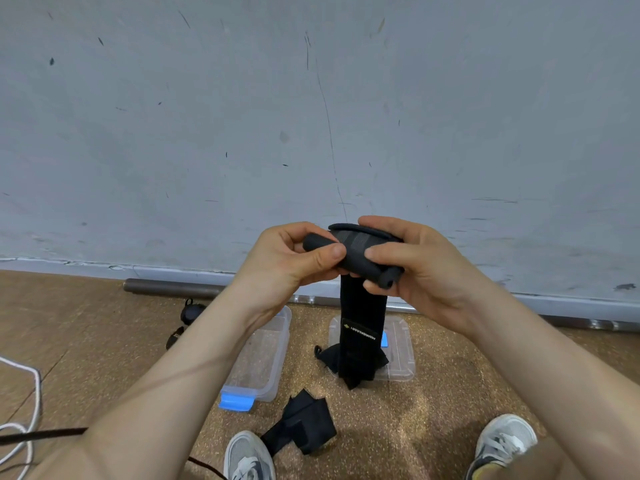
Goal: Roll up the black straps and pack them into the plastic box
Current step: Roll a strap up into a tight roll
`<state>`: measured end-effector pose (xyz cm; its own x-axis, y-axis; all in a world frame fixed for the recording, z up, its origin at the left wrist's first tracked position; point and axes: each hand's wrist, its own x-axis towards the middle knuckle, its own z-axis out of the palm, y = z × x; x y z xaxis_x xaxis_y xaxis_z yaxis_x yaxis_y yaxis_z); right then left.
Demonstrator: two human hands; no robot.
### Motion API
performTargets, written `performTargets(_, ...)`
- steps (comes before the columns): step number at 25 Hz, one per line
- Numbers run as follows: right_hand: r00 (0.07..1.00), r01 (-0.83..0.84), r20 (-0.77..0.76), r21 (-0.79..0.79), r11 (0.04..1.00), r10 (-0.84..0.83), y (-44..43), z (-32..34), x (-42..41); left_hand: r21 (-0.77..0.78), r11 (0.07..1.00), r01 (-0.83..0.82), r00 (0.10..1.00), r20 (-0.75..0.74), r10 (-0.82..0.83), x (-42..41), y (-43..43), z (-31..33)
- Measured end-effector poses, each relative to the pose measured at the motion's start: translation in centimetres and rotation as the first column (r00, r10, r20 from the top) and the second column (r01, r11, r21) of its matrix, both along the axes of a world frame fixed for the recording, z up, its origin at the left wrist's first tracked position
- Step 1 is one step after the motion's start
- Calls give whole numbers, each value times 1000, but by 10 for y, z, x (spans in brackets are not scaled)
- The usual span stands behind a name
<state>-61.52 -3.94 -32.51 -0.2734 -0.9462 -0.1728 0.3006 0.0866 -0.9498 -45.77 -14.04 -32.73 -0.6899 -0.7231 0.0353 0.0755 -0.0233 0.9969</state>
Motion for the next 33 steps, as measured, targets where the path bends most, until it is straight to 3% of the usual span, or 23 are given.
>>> performTargets(2, 951, 16, -310, 13, 1000, -11, -1, -4, -1, -87, 994, -71, 992, 96, 80, -5, 7, -4)
performTargets(4, 892, 47, -449, -8, 999, -45, -2, -4, -2, -104, 983, -148, 982, 104, 159, -11, 11, -8)
performTargets(7, 942, 55, -330, -42, 998, -66, -2, -4, 0, -56, 972, -229, 972, 41, 231, -15, 11, -12)
performTargets(11, 989, 45, -137, -13, 999, -47, -1, -5, 0, 20, 976, -216, 976, -10, 217, -18, 12, -14)
performTargets(15, 991, 74, 107, 8, 997, -75, 1, 1, -7, 115, 988, 104, 994, -27, -101, -6, 5, -6)
performTargets(18, 980, 66, 188, 19, 998, -69, 4, 2, -7, 35, 991, 133, 991, -15, -132, -1, -3, -6)
performTargets(23, 980, 59, 190, 15, 998, -61, 3, 2, -2, -21, 996, 82, 995, -61, -83, -2, -5, -10)
performTargets(33, 998, 23, -53, -31, 999, -25, 1, -3, 4, 30, 994, -101, 995, 2, 101, -14, 6, -15)
